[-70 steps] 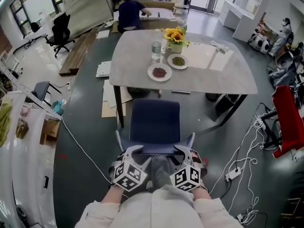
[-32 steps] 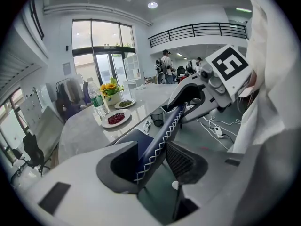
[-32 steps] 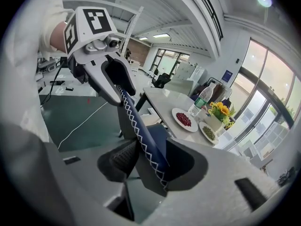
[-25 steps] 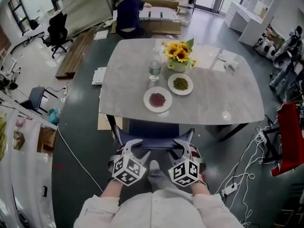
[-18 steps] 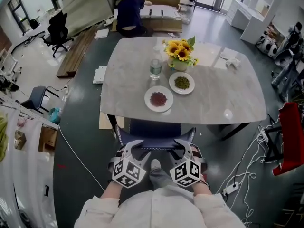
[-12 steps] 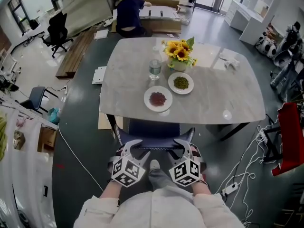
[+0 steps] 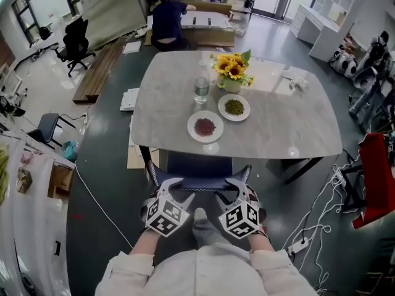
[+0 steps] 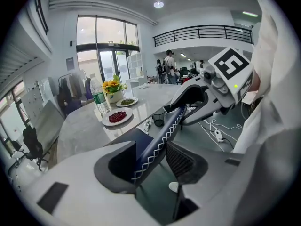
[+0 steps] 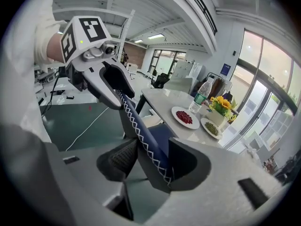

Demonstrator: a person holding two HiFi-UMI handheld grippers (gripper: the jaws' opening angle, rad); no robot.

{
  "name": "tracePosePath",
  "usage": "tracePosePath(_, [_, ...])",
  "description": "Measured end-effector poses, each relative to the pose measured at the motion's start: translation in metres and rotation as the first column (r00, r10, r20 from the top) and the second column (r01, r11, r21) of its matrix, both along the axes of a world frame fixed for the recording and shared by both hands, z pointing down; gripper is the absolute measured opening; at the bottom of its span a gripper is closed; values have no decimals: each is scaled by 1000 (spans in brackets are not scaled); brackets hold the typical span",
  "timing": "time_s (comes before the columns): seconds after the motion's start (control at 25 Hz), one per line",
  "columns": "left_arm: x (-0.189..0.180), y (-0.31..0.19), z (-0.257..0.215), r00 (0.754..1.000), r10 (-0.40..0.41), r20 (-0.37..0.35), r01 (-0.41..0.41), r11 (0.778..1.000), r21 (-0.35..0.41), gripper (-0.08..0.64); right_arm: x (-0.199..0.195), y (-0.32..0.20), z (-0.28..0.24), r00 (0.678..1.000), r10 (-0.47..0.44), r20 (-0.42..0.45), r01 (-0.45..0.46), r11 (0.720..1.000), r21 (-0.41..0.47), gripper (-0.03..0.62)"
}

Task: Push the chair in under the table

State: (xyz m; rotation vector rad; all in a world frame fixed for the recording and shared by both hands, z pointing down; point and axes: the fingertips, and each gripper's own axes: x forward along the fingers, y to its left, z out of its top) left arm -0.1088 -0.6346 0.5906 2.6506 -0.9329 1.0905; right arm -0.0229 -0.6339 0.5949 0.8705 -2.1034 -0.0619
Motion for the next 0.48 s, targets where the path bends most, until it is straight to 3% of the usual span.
tracePosePath(0.2, [-3,8,-17,993,-72,-94,73,997,11,193,-1,6,-13,999,32,19,-32,999,17,174])
tracePosePath(0.32, [-8,20,-28,989,-80,-128,84,996,22,193,-6,18,-40,999,31,33,-34,992,118,142])
tracePosePath(0.48, [-13,41,-53,966,-110,-233,123,991,42,193,-7,39,-73,995,50,81,-65,978,199,98])
